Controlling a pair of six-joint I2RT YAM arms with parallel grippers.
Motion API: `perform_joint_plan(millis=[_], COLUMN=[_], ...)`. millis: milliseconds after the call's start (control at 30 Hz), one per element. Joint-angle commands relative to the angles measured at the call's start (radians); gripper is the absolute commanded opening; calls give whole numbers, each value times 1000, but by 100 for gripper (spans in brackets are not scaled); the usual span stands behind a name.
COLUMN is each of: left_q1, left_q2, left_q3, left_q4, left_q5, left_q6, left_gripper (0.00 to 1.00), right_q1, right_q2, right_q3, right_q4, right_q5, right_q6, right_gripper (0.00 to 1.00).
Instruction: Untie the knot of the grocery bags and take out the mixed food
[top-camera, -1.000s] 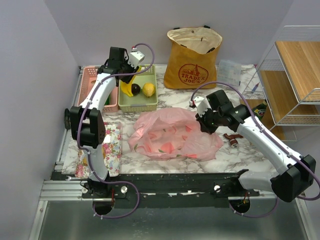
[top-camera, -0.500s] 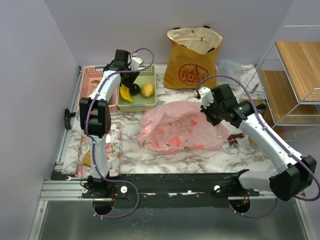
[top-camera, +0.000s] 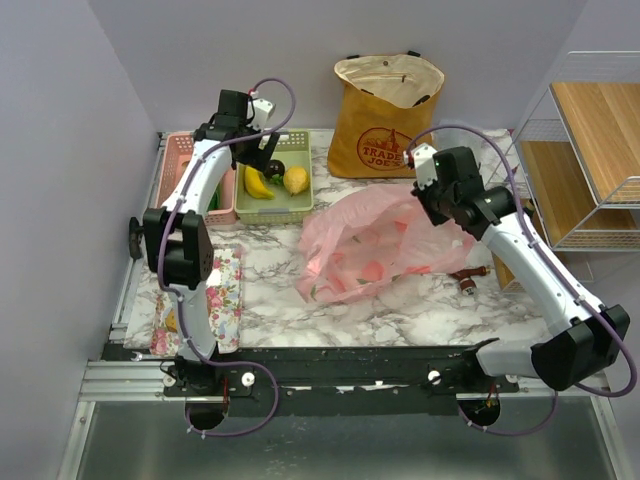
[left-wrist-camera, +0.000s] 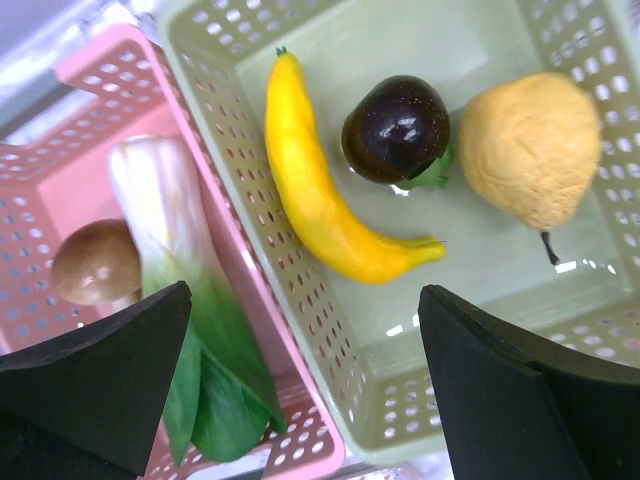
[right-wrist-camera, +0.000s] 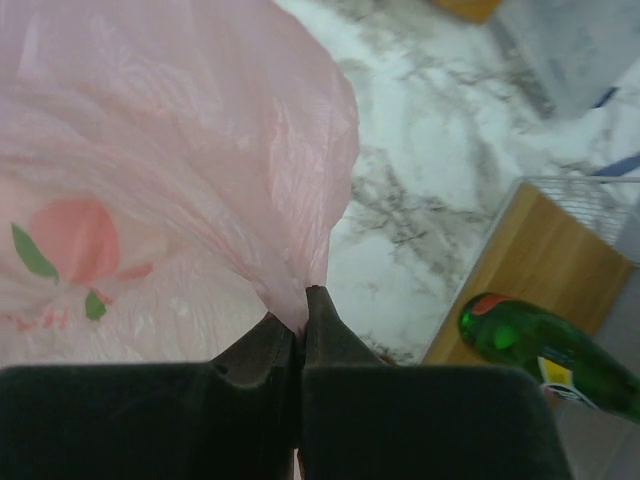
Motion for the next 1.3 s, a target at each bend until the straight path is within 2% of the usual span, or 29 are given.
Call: perform_joint_plan(millis=[0, 100, 200, 333, 433, 533, 633, 733, 800, 900, 1033, 1167, 1233, 1267], left_q1=[-23, -25, -36, -64, -81, -96, -103, -105, -119, -166, -256, -346, -381, -391], left_q2=[-200, -288, -355, -430, -455, -500, -556, -615, -657, -684, -633, -530, -454, -407], left_q3=[-130, -212, -273, -342, -352, -383, -446, -521, -582, -605, -527, -435, -383, -356], left_q4=[93, 143, 167, 184, 150, 140, 157, 186, 234, 297, 328, 314, 255, 194], left_q5=[51, 113, 216, 314, 366, 438, 514, 635, 712, 777, 778, 679, 591, 572], left_q6=[0, -4, 17, 64, 80, 87, 67, 45, 26, -16, -87, -113, -87, -65], left_gripper=[98, 98, 98, 98, 98, 98, 98, 98, 98, 98, 98, 98, 98, 95], right_q1=[-41, -86, -117, -120, -125, -128, -128, -128, -129, -128, -128, -128, -129, -129], right_q2=[2, -4, 0, -8, 30, 55, 42, 45, 55, 97, 198, 269, 257, 244], right_q3=[67, 89, 87, -57, -123, -83, 65, 216, 277, 325, 338, 241, 146, 96], right_q4=[146, 242, 283, 253, 103, -77, -222, -329, -334, -245, -149, -146, -113, -101], right_q5=[208, 308, 344, 325, 298, 221, 22, -165, -255, -319, -286, -205, -171, -173], right_q6=[-18, -47, -105, -210, -234, -236, -255, -300, -286, -185, -87, -143, -169, -182], right_gripper=[1, 1, 1, 1, 17, 32, 71, 89, 90, 88, 75, 71, 66, 64])
